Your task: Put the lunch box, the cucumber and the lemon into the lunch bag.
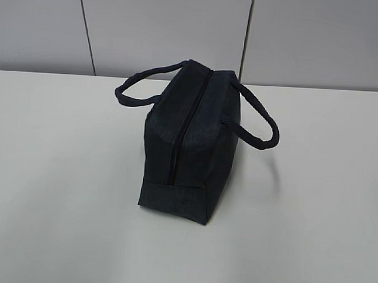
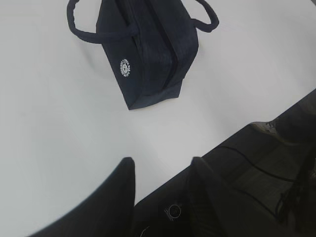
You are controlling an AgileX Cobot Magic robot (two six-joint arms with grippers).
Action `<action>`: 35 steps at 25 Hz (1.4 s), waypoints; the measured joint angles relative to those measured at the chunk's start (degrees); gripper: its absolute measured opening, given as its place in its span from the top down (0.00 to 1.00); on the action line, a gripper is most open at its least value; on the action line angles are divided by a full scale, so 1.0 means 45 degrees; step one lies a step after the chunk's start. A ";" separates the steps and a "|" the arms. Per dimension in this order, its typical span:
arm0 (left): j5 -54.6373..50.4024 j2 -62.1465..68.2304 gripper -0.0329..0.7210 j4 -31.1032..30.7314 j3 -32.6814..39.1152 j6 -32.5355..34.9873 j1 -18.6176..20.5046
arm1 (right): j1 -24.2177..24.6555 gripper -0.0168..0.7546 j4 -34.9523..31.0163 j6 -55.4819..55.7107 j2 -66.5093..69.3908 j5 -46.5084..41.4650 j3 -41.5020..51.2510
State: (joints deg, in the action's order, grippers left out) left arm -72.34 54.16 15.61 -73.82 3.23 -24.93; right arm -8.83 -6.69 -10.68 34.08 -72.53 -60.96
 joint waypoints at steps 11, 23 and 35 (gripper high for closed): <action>-0.0029 -0.3659 0.64 -0.0533 0.2850 0.0000 0.0000 | 0.0000 0.41 -0.0110 0.0164 -0.3429 -0.0077 0.2024; 0.0576 -0.8251 0.64 -0.0908 0.7127 0.0387 0.0000 | 0.0000 0.41 -0.0070 0.0164 -0.4990 0.0546 0.4678; 0.0597 -1.0950 0.64 -0.1955 0.9298 0.0476 0.0000 | 0.0000 0.41 -0.0010 -0.0397 -0.6660 0.1242 0.7090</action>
State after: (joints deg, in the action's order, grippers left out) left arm -69.65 4.89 6.82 -31.97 5.37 -24.93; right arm -8.83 -6.73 -12.47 4.11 -66.94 -29.06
